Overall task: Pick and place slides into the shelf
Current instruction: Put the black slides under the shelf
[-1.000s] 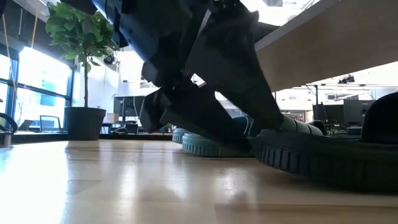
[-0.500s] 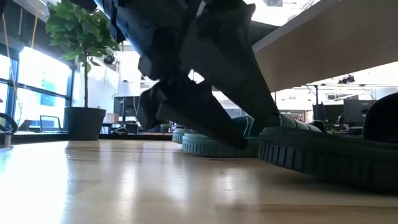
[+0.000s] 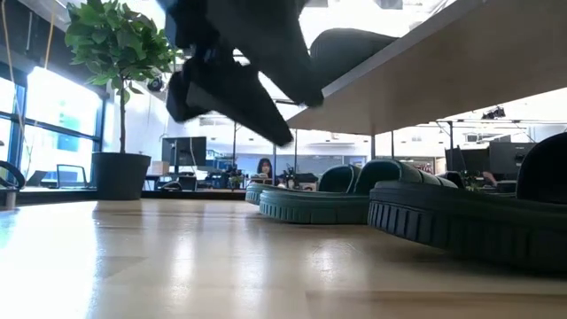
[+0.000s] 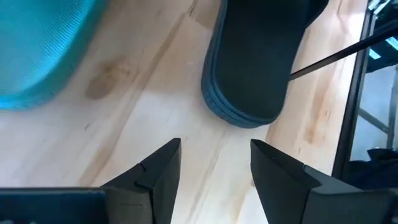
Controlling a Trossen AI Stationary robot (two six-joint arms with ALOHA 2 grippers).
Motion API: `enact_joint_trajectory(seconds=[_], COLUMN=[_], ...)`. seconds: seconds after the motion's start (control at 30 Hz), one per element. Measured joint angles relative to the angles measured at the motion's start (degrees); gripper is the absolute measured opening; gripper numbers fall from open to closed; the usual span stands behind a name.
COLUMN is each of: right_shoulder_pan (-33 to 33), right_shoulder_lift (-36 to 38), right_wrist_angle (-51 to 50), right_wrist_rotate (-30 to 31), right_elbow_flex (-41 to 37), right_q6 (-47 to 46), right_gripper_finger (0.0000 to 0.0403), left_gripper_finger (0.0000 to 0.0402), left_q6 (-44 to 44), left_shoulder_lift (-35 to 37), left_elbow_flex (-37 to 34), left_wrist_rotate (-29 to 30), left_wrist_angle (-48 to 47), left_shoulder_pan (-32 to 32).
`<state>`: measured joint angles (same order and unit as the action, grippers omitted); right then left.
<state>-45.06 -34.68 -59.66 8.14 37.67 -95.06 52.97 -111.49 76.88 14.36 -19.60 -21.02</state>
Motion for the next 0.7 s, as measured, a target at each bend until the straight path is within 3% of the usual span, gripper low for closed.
enact_joint_trajectory(seconds=[0.27,0.5,0.7], right_shoulder_pan=[0.0,0.0,0.0], right_shoulder_lift=[1.6,1.7,3.4], right_wrist_angle=[-13.4,-30.6,-30.6], right_wrist_rotate=[2.9,12.0,16.6], right_elbow_flex=[10.6,23.8,31.4], right_q6=[8.3,13.7,23.4], right_gripper_finger=[0.0031,0.0031,0.0031], left_gripper_finger=[0.0176,0.0176,0.0176], left_q6=[0.0,0.1,1.3], left_shoulder_lift=[8.4,13.5,14.6], left_elbow_flex=[0.0,0.0,0.0], left_wrist_rotate=[5.7,12.6,13.3], left_wrist_angle=[-8.3,-9.3,-10.9], left_shoulder_pan=[0.0,0.0,0.0])
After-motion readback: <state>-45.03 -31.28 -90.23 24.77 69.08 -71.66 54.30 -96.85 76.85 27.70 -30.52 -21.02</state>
